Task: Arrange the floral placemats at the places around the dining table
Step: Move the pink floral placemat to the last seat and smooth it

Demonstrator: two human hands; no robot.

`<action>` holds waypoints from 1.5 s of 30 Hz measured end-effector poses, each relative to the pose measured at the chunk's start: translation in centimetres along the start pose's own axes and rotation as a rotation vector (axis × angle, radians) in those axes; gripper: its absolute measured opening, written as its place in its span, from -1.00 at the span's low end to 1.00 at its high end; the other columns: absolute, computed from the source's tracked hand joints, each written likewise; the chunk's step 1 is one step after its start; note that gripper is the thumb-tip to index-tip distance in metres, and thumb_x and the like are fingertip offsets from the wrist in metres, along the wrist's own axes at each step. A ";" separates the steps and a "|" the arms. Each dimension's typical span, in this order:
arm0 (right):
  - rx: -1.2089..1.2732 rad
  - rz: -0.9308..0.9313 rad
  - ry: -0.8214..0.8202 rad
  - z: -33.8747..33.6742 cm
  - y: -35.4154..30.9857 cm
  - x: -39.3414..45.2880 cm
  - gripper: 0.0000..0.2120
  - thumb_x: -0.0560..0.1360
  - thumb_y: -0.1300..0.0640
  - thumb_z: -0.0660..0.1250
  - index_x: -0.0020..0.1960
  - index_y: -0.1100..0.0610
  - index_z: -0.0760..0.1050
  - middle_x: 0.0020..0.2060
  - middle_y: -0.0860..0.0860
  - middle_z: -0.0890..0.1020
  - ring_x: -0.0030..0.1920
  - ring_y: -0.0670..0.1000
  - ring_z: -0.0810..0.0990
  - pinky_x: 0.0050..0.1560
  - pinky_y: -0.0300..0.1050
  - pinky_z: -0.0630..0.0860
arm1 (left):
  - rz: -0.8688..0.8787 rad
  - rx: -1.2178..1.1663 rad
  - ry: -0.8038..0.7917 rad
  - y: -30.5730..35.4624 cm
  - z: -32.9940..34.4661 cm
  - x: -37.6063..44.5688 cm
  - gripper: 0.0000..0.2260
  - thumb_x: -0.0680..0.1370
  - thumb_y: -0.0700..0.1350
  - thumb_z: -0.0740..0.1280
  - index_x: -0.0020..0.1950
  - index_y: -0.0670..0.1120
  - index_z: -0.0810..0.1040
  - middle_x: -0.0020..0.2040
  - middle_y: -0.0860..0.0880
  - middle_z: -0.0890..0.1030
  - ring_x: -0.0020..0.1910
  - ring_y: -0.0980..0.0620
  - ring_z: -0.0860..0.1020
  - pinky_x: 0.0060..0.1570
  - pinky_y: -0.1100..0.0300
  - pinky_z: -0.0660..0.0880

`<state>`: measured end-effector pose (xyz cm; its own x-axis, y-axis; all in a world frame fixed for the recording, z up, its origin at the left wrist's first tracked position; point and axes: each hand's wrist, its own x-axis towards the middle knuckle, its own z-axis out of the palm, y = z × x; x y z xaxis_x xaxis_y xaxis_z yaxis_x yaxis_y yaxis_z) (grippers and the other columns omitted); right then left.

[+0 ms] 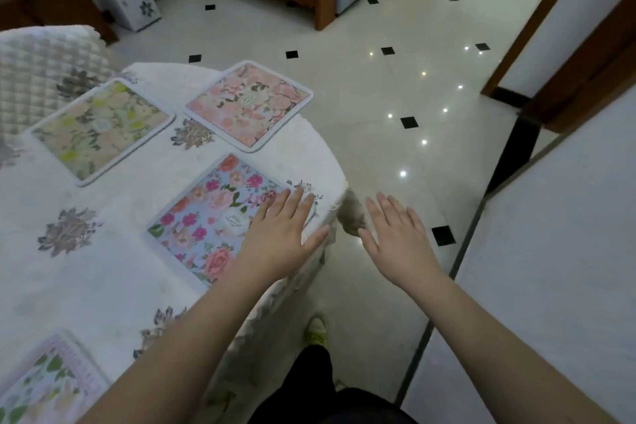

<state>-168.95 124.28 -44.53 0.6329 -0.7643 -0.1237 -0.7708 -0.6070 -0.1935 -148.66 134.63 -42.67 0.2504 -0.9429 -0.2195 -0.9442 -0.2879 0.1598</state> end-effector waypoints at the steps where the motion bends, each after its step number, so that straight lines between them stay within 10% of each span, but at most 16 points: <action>1: -0.003 0.014 0.003 0.0 0.6 0.5 -0.40 0.64 -0.18 -0.05 0.61 0.02 -0.01 0.61 0.04 0.08 0.60 0.03 -0.01 0.55 0.05 -0.09 | 0.017 0.005 -0.002 0.2 0.1 1.2 -0.28 0.55 0.38 -0.24 0.64 0.06 -0.12 0.65 0.04 -0.12 0.62 0.04 -0.16 0.57 -0.04 -0.16; 25: 0.058 0.241 0.023 -2.6 16.1 13.5 -0.41 0.67 -0.14 -0.08 0.62 0.02 -0.14 0.62 0.02 -0.03 0.60 0.00 -0.10 0.53 -0.05 -0.23 | 0.299 0.114 -0.023 8.7 -1.0 26.3 -0.23 0.53 0.38 -0.30 0.64 0.00 -0.08 0.66 -0.02 -0.07 0.62 -0.01 -0.15 0.52 0.04 -0.26; 45: 0.015 0.156 0.040 -8.7 30.7 28.4 -0.40 0.66 -0.15 -0.09 0.62 0.01 -0.17 0.62 0.01 -0.05 0.60 0.02 -0.08 0.55 0.00 -0.17 | 0.060 0.054 0.091 18.4 -4.6 42.4 -0.28 0.49 0.40 -0.42 0.59 0.10 -0.35 0.65 0.03 -0.12 0.62 -0.03 -0.20 0.52 -0.15 -0.28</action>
<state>-175.24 82.04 -45.54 0.5015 -0.8576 -0.1143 -0.8584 -0.4767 -0.1897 -154.42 88.61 -44.64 0.2091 -0.9703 -0.1220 -0.9677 -0.2233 0.1171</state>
